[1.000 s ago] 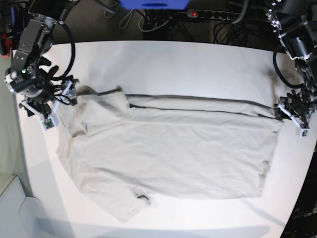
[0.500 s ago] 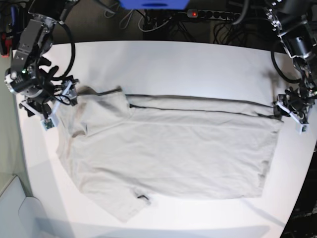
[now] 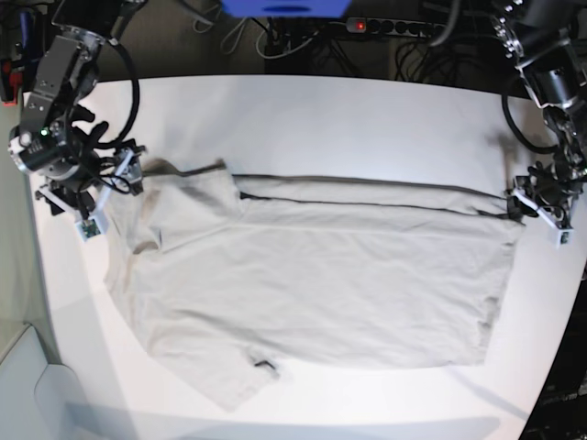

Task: Layout the t-shirt on the table in an organized manner, then fold the t-shirt properly
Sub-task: 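Open both grippers and hold them beside the folded edge, then regrasp the folded t-shirt edge with both grippers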

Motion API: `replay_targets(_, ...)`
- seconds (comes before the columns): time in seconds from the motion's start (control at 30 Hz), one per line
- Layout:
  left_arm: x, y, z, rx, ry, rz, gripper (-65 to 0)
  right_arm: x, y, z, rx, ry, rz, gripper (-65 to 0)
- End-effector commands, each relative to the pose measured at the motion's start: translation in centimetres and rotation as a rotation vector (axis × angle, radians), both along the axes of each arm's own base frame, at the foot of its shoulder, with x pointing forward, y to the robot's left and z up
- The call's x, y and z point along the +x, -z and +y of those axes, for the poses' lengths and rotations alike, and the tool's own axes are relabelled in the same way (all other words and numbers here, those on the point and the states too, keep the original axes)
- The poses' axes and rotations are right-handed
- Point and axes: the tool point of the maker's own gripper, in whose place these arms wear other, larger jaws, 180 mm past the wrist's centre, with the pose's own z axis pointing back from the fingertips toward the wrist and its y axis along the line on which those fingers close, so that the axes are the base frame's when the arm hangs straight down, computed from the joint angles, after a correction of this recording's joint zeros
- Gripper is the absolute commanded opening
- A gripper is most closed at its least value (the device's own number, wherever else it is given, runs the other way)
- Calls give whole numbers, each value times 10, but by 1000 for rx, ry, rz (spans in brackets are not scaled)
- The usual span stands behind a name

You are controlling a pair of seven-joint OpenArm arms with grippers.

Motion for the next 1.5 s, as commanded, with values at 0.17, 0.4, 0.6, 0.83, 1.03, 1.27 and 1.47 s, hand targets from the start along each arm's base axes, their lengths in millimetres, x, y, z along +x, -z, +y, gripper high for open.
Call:
replay_targets(0.17, 7, -11, 8, 19, 4, -23, -602, 8, -12, -2, -5, -2, -46, -127)
replay_targets(0.4, 5, -9, 5, 20, 13, 3, -648, 5, -10, -2, -6, -3, -40, -127)
replay_targets(0.6, 9, -33, 3, 83, 45, -33, -648, -5, -2, 1, -1, -7, -9, -127)
replay_targets(0.83, 11, -44, 2, 114, 61, -41, -647, -13, 16, 8, 39, 0, 37, -127)
replay_targets(1.03, 9, -48, 10, 112, 31, -53, -647, -2, 27, 6, 71, 13, 61, -127)
replay_targets(1.27, 6, -47, 14, 105, 15, -53, -647, 9, 17, -11, 31, 16, 39, -127)
replay_targets(1.47, 6, -47, 14, 105, 15, -53, -647, 8, 35, -8, 78, 22, 58, -127)
